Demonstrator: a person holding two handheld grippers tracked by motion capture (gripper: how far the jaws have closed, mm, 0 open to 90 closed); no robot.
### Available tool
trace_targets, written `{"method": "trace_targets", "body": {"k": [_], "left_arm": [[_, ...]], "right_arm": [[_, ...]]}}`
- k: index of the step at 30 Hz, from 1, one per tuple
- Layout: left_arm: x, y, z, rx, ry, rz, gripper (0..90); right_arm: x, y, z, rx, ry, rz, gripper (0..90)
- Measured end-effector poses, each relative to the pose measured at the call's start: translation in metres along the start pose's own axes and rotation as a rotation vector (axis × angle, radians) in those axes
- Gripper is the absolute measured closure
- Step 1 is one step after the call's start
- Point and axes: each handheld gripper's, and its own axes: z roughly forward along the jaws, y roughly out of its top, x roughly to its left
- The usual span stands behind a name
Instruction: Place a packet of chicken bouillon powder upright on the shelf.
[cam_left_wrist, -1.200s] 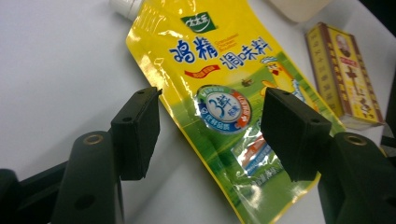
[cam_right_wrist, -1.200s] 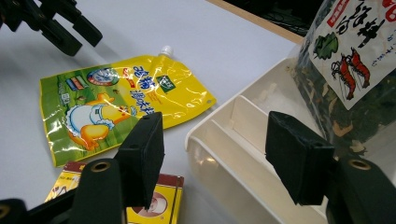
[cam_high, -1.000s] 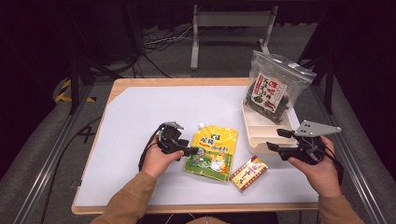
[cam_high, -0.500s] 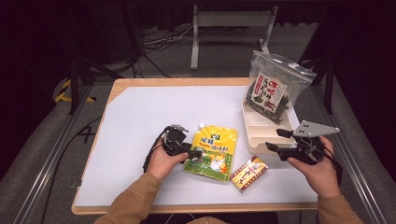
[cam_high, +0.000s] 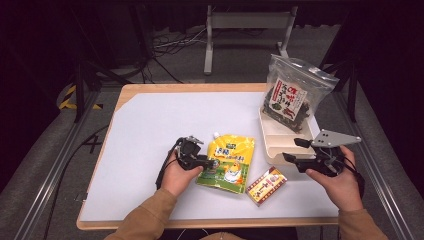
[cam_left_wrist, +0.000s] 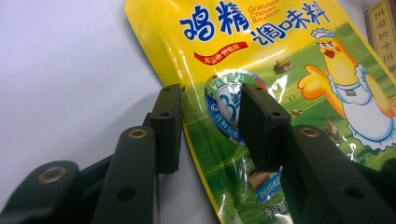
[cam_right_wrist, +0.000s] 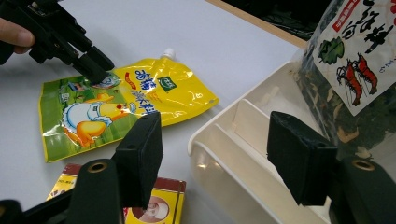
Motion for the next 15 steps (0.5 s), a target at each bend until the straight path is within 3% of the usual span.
{"method": "trace_targets", "body": {"k": [4,7,15], "left_arm": [[-0.0009,-0.001,0.001,-0.009,0.003,0.001,67.7],[-0.0031,-0.0021,0.004,-0.013,-0.026,-0.004,77.0],[-0.0053,-0.0038,0.0039,-0.028,-0.014,0.026,80.5]], "right_arm": [[0.0005,-0.0002,0.0012,0.002,0.004,-0.001,36.0],[0.0012,0.0002,0.0027,0.003,0.006,-0.003,36.0],[0.0029,0.0011,0.0046,0.005,0.012,-0.008,36.0]]}}
